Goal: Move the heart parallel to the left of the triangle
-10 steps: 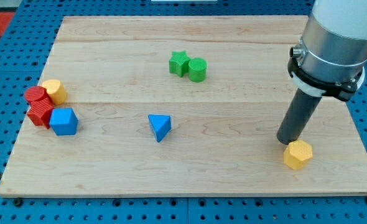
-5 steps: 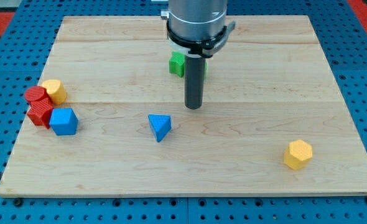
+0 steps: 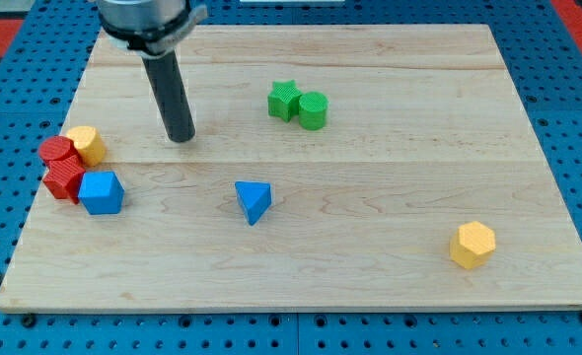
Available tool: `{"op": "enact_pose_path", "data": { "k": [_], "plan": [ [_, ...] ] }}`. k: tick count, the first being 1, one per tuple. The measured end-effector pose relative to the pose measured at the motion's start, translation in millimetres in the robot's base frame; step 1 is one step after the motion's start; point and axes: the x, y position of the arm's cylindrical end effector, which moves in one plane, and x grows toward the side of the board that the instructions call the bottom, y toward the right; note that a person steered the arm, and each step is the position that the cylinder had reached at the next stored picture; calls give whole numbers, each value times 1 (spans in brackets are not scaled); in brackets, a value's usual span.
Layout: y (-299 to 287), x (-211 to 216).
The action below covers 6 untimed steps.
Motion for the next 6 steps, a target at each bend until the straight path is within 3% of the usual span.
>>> {"op": "enact_pose_path", "data": {
  "k": [4,5,6],
  "plan": [
    [-153,-8],
    [-137,12],
    [-81,38]
  ]
}}
